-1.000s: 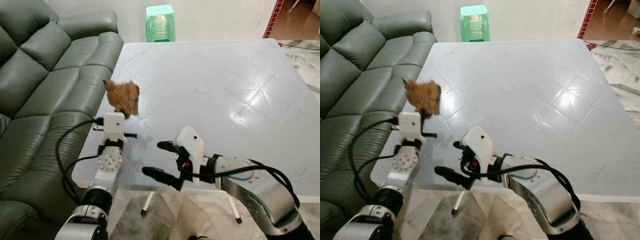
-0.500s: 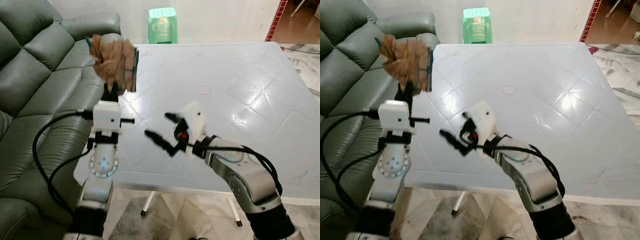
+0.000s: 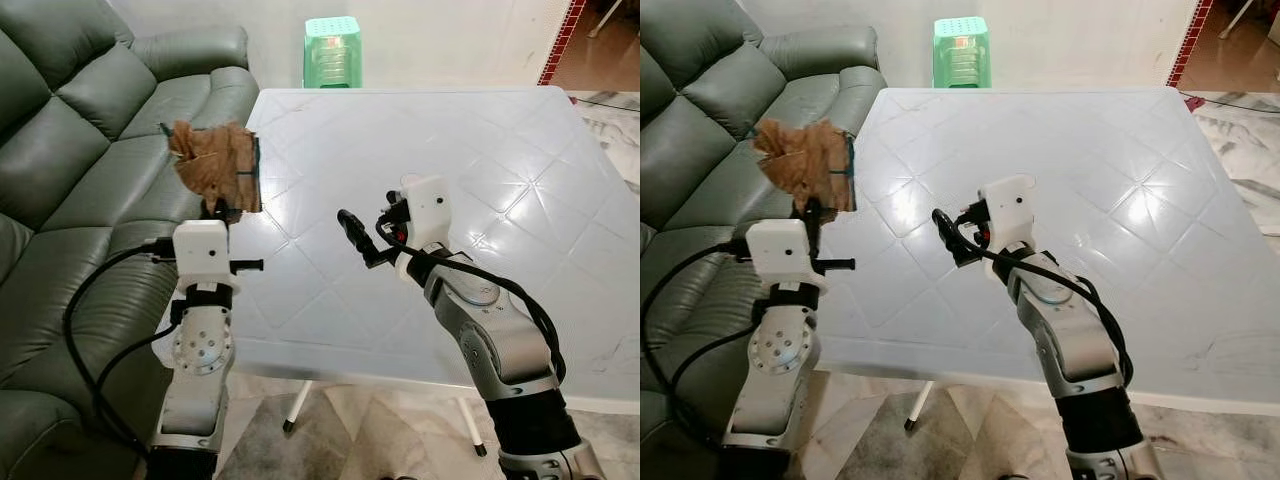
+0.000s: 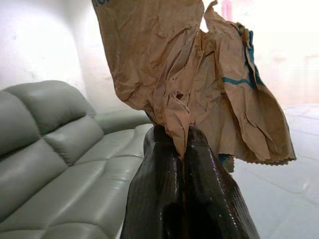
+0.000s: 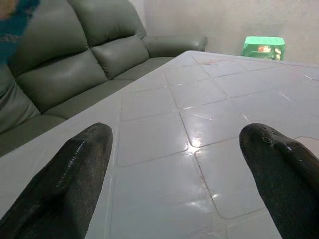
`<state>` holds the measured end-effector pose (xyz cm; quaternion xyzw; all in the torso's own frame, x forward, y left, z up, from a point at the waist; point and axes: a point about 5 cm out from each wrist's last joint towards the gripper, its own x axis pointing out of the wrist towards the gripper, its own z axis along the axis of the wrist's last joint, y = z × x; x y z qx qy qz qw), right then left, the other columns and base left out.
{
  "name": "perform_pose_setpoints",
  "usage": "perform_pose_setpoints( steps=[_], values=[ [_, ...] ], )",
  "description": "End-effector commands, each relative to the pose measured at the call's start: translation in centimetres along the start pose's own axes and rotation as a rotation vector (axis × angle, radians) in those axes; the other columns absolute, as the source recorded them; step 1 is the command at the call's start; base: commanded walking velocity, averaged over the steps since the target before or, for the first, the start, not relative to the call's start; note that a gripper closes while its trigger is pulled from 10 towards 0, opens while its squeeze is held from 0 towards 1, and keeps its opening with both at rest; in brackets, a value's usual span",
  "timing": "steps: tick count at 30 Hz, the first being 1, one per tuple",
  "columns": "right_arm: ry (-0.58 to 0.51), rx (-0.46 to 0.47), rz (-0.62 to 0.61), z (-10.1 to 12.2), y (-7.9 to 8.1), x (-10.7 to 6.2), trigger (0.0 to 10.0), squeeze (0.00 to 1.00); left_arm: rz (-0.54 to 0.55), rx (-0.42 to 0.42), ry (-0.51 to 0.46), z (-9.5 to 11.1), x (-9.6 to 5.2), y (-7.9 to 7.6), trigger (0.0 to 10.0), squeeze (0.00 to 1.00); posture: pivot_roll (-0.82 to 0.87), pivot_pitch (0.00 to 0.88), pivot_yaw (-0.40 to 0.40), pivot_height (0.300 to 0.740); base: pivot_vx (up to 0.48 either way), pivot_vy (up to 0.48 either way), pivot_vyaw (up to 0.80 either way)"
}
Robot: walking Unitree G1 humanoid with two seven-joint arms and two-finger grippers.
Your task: Picking trash to rubbish bin
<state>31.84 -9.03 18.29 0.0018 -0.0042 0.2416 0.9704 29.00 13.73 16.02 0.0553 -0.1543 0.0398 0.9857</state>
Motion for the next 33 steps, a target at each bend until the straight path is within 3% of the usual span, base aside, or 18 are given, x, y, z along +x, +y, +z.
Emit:
perform_pose_setpoints(
  steps=[1,8,9,13,16,21,33],
  values=[
    [-0.016,0.0,-0.025,0.31,-0.38,0.07,10.0,0.0,-0.021,-0.023,-0.017,0.94,0.4,-0.26,0.2,0.0,-0.03,0.028,0.052,0.74,0.0,0.0,-0.59],
    [-0.019,0.019,-0.033,0.13,-0.43,0.0,10.0,0.0,-0.043,-0.053,-0.005,1.32,0.57,-0.34,0.5,0.0,-0.03,0.032,0.054,0.74,0.0,0.0,-0.07],
    [-0.018,0.023,-0.033,0.1,-0.4,0.03,10.0,0.0,-0.046,-0.058,-0.001,1.39,0.61,-0.43,0.0,0.0,-0.03,0.033,0.054,0.74,0.0,0.0,0.0],
    [-0.016,0.028,-0.03,0.0,-0.34,0.0,10.0,0.0,-0.053,-0.071,0.007,1.45,0.6,-0.62,0.0,0.0,-0.03,0.035,0.054,0.74,0.0,0.0,0.0],
    [-0.013,0.032,-0.03,-0.03,-0.38,-0.04,10.0,0.0,-0.061,-0.074,0.015,1.44,0.56,-0.81,0.7,0.0,-0.03,0.037,0.053,0.74,0.0,0.0,0.0],
    [-0.01,0.037,-0.033,-0.09,-0.52,-0.06,10.0,0.0,-0.066,-0.077,0.022,1.42,0.6,-0.89,0.8,0.0,-0.04,0.039,0.052,0.74,0.0,0.0,0.0],
    [-0.005,0.043,-0.032,-0.06,-0.68,-0.07,10.0,0.0,-0.067,-0.087,0.03,1.37,0.8,-1.04,0.6,0.0,-0.05,0.036,0.049,0.74,-0.376,0.0,0.0]
  ],
)
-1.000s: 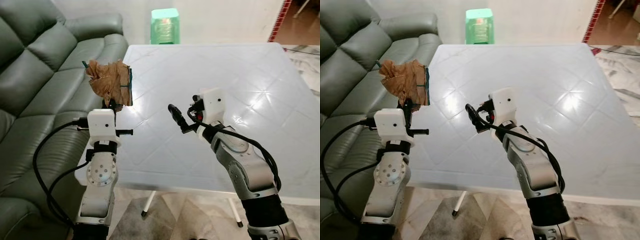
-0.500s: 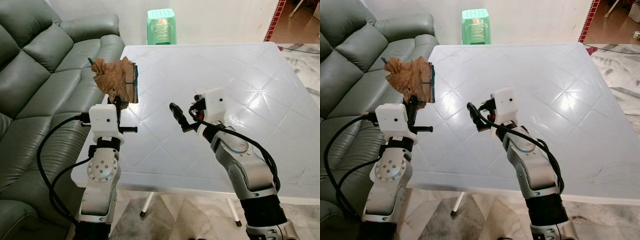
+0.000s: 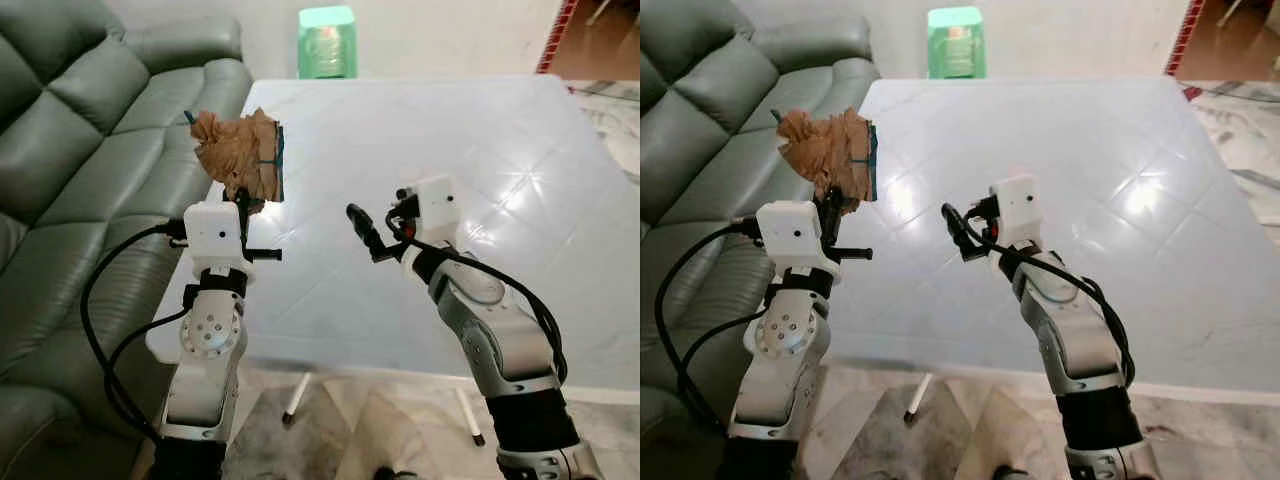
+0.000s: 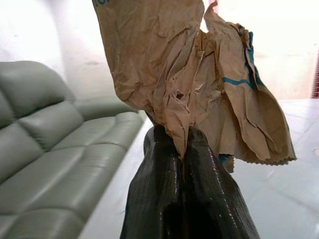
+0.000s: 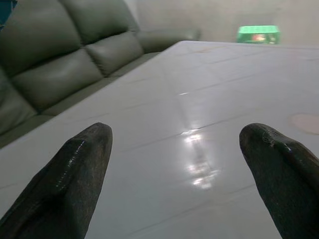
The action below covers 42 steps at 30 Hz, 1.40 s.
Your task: Picking trash to rubbish bin
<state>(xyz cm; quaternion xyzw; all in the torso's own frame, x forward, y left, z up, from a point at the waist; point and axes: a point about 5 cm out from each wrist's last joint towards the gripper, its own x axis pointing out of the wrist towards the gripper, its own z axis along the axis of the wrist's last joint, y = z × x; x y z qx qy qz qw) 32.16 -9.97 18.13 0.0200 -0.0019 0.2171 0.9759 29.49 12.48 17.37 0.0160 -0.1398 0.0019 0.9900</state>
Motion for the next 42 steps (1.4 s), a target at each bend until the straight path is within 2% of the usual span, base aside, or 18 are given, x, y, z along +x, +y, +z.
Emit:
perform_pose_setpoints(
  steps=[1,8,11,15,19,21,23,24,25,27,32,35,42],
  values=[
    [0.0,0.007,0.018,0.1,0.3,0.1,10.0,0.0,-0.002,0.0,0.002,0.1,0.0,0.1,0.7,0.0,-0.05,0.034,0.049,0.74,-0.439,0.0,0.0],
    [0.0,0.01,0.014,0.1,0.1,0.1,10.0,0.0,-0.007,-0.002,0.0,0.1,0.2,0.0,1.0,0.0,-0.05,0.029,0.048,0.74,-0.438,0.0,0.0],
    [-0.001,0.013,0.016,0.2,0.1,0.2,10.0,0.0,-0.003,-0.005,0.003,0.1,0.3,0.1,1.8,0.0,-0.05,0.026,0.046,0.74,-0.416,0.0,0.0],
    [-0.002,0.014,0.017,0.2,0.1,0.3,10.0,0.0,-0.004,-0.006,0.003,0.1,0.3,0.1,1.4,0.0,-0.05,0.025,0.045,0.74,-0.408,0.0,0.0],
    [-0.003,0.015,0.018,0.2,0.1,0.4,10.0,0.0,-0.002,-0.012,0.002,0.2,0.3,0.1,2.2,0.0,-0.05,0.022,0.045,0.74,-0.39,0.0,0.0],
    [-0.004,0.015,0.016,0.2,0.1,0.4,10.0,0.0,-0.003,-0.012,0.001,0.2,0.3,0.0,2.2,0.0,-0.05,0.024,0.046,0.74,-0.33,0.0,0.0],
    [-0.004,0.016,0.012,0.2,0.0,0.4,10.0,0.0,-0.008,-0.007,0.003,0.2,0.3,0.0,2.5,0.0,-0.05,0.024,0.045,0.74,0.0,0.0,0.0],
    [-0.004,0.017,0.009,0.2,-0.1,0.3,10.0,0.0,-0.006,-0.014,0.01,0.1,0.4,0.0,3.1,0.0,-0.05,0.024,0.045,0.74,0.0,0.0,0.0],
    [-0.004,0.018,0.008,0.2,-0.1,0.3,10.0,0.0,-0.008,-0.016,0.009,0.1,0.4,0.0,4.4,0.0,-0.05,0.028,0.045,0.74,0.0,0.0,0.0],
    [-0.003,0.019,0.007,0.2,-0.1,0.3,10.0,0.0,-0.022,-0.017,-0.003,0.2,0.4,0.0,4.7,0.0,-0.05,0.029,0.044,0.74,0.0,0.0,0.0],
    [-0.005,0.02,0.002,0.2,-0.2,0.3,10.0,0.0,-0.014,-0.029,0.005,0.1,0.4,0.3,4.3,0.0,-0.05,0.029,0.045,0.74,0.0,0.0,0.0],
    [-0.014,0.015,-0.016,0.3,-0.5,0.3,10.0,0.0,-0.006,-0.036,0.017,-0.1,0.7,0.4,3.7,0.0,-0.05,0.025,0.048,0.74,0.0,0.0,0.0],
    [-0.025,0.016,-0.054,0.5,-1.1,0.4,10.0,0.0,-0.009,-0.049,0.007,0.2,1.3,0.5,3.6,0.0,-0.06,0.022,0.052,0.74,0.0,0.0,0.0]
  ],
)
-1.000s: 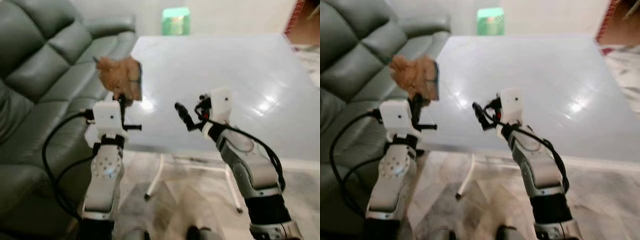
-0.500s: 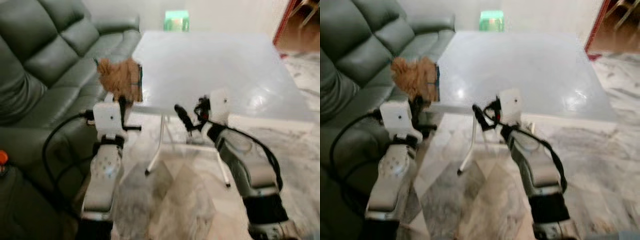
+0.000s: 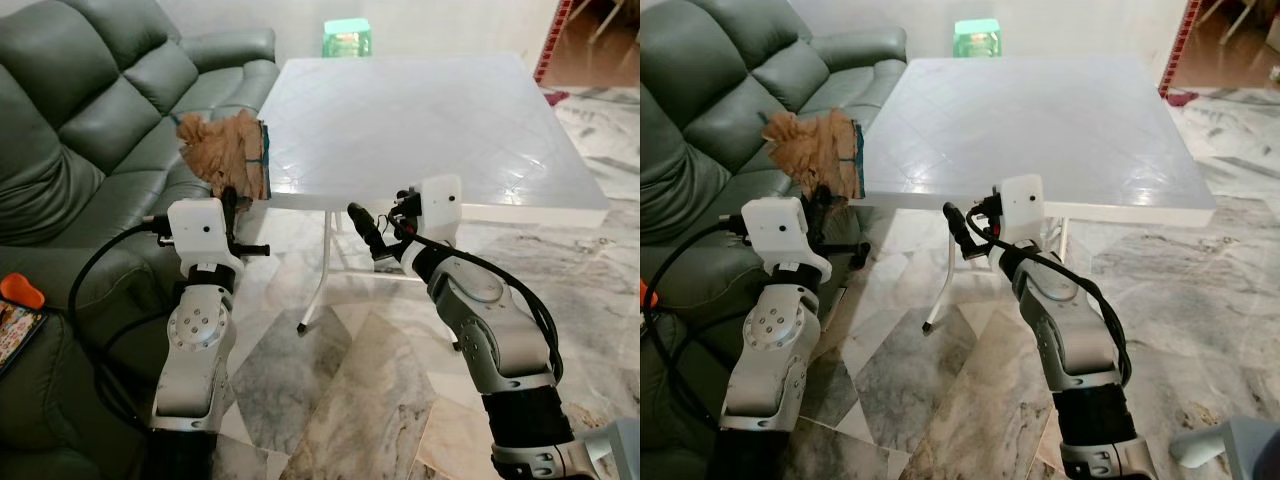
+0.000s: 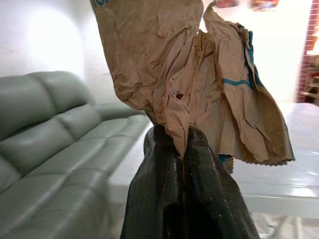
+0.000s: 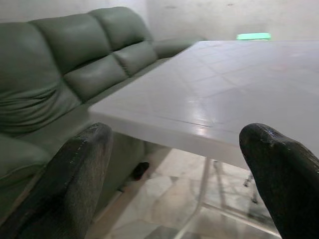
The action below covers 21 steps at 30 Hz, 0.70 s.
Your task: Picking trash to rubbish bin
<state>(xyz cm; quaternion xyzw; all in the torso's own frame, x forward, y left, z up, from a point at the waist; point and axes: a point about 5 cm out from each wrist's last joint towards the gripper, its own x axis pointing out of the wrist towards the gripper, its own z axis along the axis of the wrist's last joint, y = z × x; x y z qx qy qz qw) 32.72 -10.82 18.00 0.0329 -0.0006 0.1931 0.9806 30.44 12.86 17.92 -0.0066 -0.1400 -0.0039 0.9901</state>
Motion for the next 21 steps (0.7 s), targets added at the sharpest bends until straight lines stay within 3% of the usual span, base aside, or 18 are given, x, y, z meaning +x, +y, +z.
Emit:
perform_pose_setpoints(
  steps=[1,6,9,21],
  values=[
    [-0.021,-0.01,-0.009,0.56,-0.06,0.27,10.0,0.0,-0.007,-0.003,0.008,-0.09,0.28,0.09,3.6,0.0,-0.06,0.022,0.052,0.74,0.0,0.0,0.0],
    [-0.02,-0.014,-0.053,0.51,-0.69,0.17,10.0,0.0,-0.022,-0.01,0.019,-0.32,0.4,-0.03,4.0,0.0,-0.06,0.022,0.053,0.74,0.0,0.0,-0.74],
    [-0.016,-0.013,-0.072,0.36,-1.01,0.14,10.0,0.0,-0.029,-0.025,0.029,-0.49,0.47,-0.12,3.7,0.0,-0.06,0.021,0.053,0.74,0.0,0.0,-0.78],
    [-0.019,-0.006,-0.078,0.31,-0.88,0.27,10.0,0.0,-0.051,-0.044,0.037,-0.58,0.66,-0.14,3.9,0.0,-0.06,0.024,0.056,0.74,0.0,0.0,-0.77]
  ],
)
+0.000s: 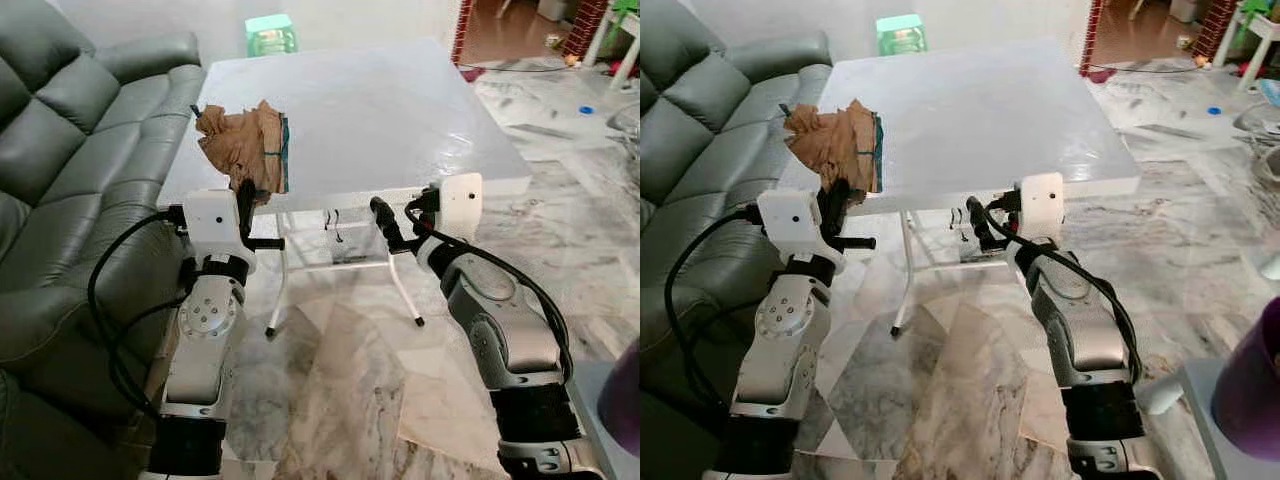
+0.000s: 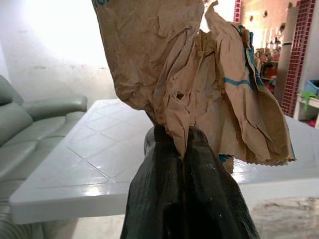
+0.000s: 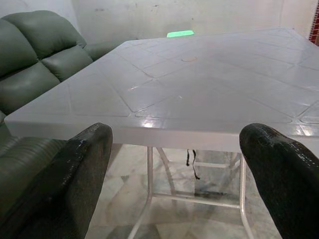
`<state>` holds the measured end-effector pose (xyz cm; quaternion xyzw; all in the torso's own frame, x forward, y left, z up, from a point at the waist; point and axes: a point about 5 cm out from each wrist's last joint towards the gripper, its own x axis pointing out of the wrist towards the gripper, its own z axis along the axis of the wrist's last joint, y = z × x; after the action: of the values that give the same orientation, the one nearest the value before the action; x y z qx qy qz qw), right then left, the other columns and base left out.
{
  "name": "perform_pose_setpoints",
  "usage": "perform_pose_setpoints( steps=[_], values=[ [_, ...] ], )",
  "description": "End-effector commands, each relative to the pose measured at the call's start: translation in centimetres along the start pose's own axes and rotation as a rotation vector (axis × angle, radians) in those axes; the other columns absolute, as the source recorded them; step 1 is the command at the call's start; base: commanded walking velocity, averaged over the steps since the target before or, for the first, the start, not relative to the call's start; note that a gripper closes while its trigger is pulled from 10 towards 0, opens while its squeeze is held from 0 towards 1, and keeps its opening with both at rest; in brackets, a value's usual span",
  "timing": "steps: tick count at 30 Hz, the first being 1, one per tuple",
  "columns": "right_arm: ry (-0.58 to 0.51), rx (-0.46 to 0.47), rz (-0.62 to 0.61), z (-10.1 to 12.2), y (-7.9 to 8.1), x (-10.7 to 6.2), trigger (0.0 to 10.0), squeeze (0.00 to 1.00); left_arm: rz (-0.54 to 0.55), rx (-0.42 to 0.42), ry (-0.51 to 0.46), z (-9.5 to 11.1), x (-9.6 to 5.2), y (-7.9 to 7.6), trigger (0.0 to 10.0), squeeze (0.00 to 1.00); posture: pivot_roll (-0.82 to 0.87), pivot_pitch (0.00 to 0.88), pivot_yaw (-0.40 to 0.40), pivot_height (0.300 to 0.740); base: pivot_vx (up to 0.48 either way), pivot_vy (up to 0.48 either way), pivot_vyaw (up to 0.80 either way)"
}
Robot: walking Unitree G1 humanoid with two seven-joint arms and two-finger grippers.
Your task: Picking trash to rubbish bin
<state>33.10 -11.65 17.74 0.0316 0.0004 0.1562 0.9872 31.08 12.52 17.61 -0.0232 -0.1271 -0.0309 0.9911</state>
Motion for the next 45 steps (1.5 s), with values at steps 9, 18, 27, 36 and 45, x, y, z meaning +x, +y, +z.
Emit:
perform_pose_setpoints(
  steps=[9,18,27,36,45],
  values=[
    [-0.024,0.005,-0.026,0.51,-0.32,0.15,10.0,0.0,-0.041,-0.029,0.015,-0.14,0.22,-0.37,3.9,0.0,-0.06,0.019,0.059,0.74,0.0,0.0,-0.77],
    [-0.028,0.012,-0.026,0.58,-0.15,0.38,10.0,0.0,-0.06,-0.034,0.009,-0.01,0.29,-0.38,2.7,0.0,-0.06,0.014,0.062,0.74,0.0,-0.1,-0.77],
    [-0.025,0.019,-0.029,0.44,-0.19,0.31,10.0,0.0,-0.069,-0.051,0.009,-0.05,0.27,-0.52,1.8,0.0,-0.06,0.012,0.063,0.74,0.0,-0.409,-0.77],
    [-0.021,0.021,-0.029,0.33,-0.16,0.3,10.0,0.0,-0.064,-0.055,0.013,-0.14,0.18,-0.36,2.5,0.0,-0.06,0.018,0.061,0.74,0.0,0.0,-0.77],
    [-0.024,0.021,-0.038,0.39,-0.41,0.2,10.0,0.0,-0.06,-0.06,0.016,-0.21,0.32,-0.38,3.2,0.0,-0.07,0.021,0.062,0.74,0.0,0.0,-0.77]
  ],
)
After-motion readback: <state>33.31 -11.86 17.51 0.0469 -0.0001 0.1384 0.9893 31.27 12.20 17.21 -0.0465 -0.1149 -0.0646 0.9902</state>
